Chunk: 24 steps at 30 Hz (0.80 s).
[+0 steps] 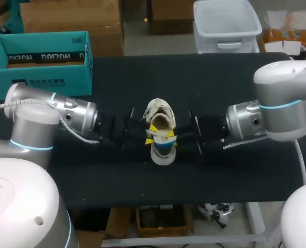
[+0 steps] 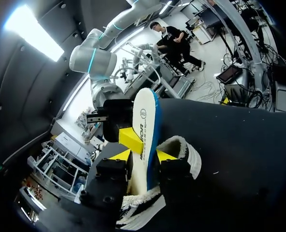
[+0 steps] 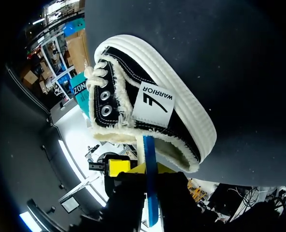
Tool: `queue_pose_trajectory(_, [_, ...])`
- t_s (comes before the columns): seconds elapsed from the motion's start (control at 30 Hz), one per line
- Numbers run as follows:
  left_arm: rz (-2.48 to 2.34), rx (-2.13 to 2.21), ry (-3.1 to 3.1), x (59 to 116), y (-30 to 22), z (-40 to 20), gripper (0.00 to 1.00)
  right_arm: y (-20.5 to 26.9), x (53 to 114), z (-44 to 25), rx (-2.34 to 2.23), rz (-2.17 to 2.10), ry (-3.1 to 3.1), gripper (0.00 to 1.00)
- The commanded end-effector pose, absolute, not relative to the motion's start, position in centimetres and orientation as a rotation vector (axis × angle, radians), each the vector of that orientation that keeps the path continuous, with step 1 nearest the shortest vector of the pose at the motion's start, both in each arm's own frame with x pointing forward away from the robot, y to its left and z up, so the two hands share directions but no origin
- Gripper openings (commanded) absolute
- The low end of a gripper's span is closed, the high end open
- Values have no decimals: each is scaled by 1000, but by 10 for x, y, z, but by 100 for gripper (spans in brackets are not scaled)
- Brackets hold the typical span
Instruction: Open the shoe tongue, take the insole out of the shoe, put the insole back into the shoe, and pack the shoe into the shoebox
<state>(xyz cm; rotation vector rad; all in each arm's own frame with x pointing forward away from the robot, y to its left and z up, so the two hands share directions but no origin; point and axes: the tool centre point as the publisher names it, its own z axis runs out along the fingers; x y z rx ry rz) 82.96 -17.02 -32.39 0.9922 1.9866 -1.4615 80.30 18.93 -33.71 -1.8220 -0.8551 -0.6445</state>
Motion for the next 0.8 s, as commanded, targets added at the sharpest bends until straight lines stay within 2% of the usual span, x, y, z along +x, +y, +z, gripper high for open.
queue_pose_trajectory(0.03, [-1443,986,1987,827,-172,-325,0,189,806,-340,-1823,-645,-860,0])
queue_pose_trajectory(0.8, [-1394,937,2058,853,-175,-346,0,190,845,-364,-1834,-640,-888,0])
